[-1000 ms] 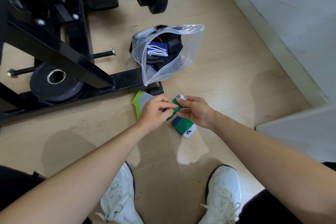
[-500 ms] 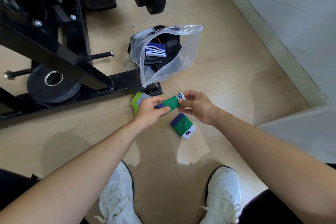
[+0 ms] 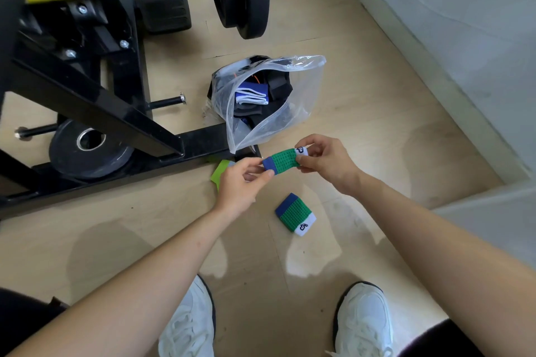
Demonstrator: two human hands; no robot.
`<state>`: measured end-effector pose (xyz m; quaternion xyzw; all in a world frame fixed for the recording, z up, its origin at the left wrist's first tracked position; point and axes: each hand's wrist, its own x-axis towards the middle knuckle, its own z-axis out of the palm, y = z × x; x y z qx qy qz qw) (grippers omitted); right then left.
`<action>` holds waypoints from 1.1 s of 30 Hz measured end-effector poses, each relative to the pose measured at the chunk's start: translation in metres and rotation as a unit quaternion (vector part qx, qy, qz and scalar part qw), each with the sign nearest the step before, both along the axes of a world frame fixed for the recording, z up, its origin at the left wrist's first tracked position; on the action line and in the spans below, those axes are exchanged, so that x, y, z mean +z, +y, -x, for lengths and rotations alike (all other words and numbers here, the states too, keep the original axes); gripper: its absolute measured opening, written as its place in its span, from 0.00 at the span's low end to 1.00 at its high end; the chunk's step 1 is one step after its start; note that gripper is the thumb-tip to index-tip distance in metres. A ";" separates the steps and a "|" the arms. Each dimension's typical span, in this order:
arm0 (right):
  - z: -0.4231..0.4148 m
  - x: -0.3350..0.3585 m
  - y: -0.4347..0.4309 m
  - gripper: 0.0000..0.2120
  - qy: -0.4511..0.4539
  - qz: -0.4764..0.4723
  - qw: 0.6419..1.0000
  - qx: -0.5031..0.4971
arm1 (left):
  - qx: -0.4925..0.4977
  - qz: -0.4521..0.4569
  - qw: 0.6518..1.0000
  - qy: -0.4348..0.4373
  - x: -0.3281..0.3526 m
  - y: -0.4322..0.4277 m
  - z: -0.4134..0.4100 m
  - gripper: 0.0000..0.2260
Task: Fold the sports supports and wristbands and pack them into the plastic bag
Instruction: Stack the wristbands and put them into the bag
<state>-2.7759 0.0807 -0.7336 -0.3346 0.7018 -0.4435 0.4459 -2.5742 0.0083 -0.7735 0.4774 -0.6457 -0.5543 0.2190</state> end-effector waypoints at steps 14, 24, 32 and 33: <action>0.000 0.006 -0.091 0.10 0.193 0.128 0.973 -0.019 | 0.115 0.259 0.959 -0.026 0.051 -0.062 0.002 0.11; -0.006 -0.024 -0.153 0.14 0.397 0.041 0.893 0.207 | 0.033 0.286 0.957 -0.018 0.052 -0.089 0.002 0.24; -0.001 -0.049 -0.155 0.27 0.507 0.079 0.754 0.410 | 0.029 0.265 0.964 -0.005 0.051 -0.084 -0.005 0.32; -0.002 -0.051 -0.158 0.28 0.522 0.079 0.736 0.424 | 0.031 0.260 0.965 -0.001 0.051 -0.083 -0.006 0.31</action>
